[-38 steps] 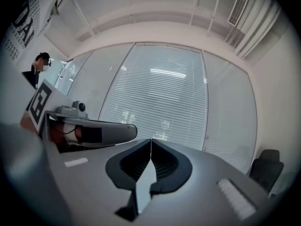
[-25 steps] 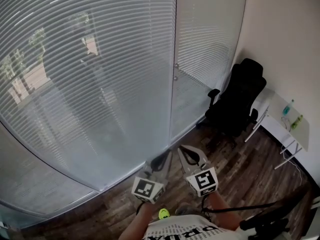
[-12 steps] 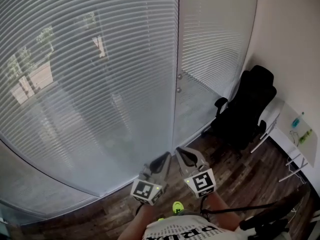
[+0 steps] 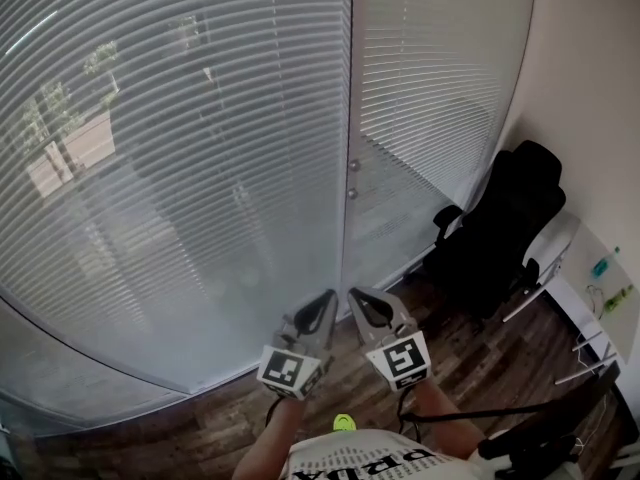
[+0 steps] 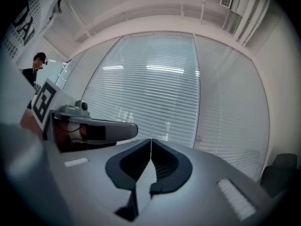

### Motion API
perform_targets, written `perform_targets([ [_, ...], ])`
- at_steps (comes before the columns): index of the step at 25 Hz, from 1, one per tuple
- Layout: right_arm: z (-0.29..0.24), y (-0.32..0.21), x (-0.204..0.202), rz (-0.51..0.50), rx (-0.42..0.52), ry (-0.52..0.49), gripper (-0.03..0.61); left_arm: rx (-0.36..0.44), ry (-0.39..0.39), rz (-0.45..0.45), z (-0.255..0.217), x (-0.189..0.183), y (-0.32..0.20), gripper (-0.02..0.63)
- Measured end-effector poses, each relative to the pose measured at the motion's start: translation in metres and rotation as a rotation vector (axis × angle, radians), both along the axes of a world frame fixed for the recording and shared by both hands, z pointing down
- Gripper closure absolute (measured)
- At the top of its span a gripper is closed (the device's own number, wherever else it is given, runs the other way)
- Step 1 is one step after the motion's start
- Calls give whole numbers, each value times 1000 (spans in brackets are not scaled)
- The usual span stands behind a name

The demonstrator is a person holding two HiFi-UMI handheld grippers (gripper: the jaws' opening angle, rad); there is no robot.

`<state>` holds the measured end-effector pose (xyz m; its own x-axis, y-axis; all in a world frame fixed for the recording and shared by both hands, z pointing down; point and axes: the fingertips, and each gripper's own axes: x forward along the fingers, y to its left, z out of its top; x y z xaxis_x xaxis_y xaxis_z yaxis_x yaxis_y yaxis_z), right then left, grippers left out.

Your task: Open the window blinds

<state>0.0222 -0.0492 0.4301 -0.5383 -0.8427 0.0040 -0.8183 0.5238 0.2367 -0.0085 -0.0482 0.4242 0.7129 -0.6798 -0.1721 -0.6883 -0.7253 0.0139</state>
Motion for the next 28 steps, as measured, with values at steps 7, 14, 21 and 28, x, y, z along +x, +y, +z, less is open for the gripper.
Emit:
perform_targets([
  [7,-10,-44,23,5,2,13,568,35,-9,5,-22,24,-45,621],
  [14,6,-72,24,6,-5,32,568,35,66,3,-21,28,-69,621],
  [21,6,-125,24,21,-11,25,560,39,40,30,-11,32,-120,621],
  [28,-9,-182,24,50,3,30,560,51,33,62,-17,35,-175,621],
])
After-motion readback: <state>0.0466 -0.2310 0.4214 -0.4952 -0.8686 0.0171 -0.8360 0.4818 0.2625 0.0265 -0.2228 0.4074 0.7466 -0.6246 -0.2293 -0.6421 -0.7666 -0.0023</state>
